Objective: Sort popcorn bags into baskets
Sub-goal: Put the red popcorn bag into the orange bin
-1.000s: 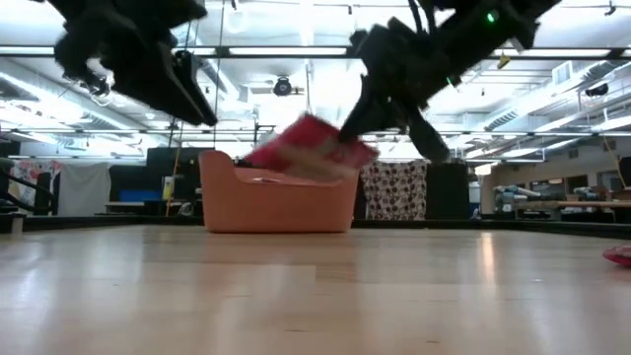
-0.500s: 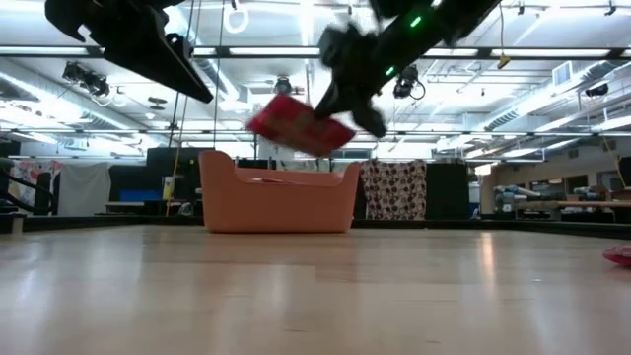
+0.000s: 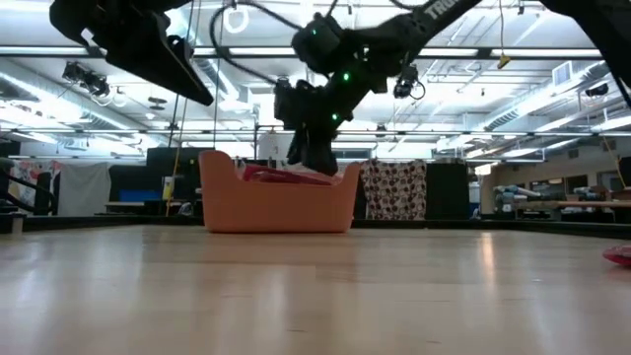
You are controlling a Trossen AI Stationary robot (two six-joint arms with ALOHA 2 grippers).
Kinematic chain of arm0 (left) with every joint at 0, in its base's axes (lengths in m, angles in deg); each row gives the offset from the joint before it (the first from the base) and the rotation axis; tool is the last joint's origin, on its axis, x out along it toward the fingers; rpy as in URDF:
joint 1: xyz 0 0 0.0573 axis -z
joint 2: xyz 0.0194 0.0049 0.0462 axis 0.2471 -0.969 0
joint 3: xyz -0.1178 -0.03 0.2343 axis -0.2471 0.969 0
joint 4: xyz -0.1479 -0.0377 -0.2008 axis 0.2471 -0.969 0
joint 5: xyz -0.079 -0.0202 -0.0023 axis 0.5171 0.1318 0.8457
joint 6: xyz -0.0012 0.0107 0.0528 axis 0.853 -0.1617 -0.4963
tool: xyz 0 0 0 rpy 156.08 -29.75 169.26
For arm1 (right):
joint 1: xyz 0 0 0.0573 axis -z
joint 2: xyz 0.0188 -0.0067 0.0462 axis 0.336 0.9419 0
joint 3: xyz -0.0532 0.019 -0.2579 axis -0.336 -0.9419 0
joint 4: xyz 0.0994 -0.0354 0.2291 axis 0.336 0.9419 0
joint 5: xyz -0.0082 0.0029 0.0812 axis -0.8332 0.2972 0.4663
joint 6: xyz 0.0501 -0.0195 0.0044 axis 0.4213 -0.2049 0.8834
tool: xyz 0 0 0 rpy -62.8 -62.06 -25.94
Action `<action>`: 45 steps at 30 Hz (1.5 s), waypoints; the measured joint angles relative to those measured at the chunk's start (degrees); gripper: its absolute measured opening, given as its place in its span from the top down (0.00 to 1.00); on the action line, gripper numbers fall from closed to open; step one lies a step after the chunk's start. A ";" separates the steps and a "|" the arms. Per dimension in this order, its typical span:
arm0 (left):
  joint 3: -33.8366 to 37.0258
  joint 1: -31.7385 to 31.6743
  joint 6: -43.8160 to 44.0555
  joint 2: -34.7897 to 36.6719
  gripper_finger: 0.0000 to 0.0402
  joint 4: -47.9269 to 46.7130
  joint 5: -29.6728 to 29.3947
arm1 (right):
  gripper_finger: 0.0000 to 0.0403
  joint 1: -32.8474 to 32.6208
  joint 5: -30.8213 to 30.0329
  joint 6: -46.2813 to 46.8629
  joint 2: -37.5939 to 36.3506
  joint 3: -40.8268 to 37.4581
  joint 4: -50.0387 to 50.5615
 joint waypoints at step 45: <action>0.00 -3.04 -15.63 -0.15 0.56 7.66 1.10 | 0.69 -65.36 15.57 109.33 -5.03 -5.88 65.63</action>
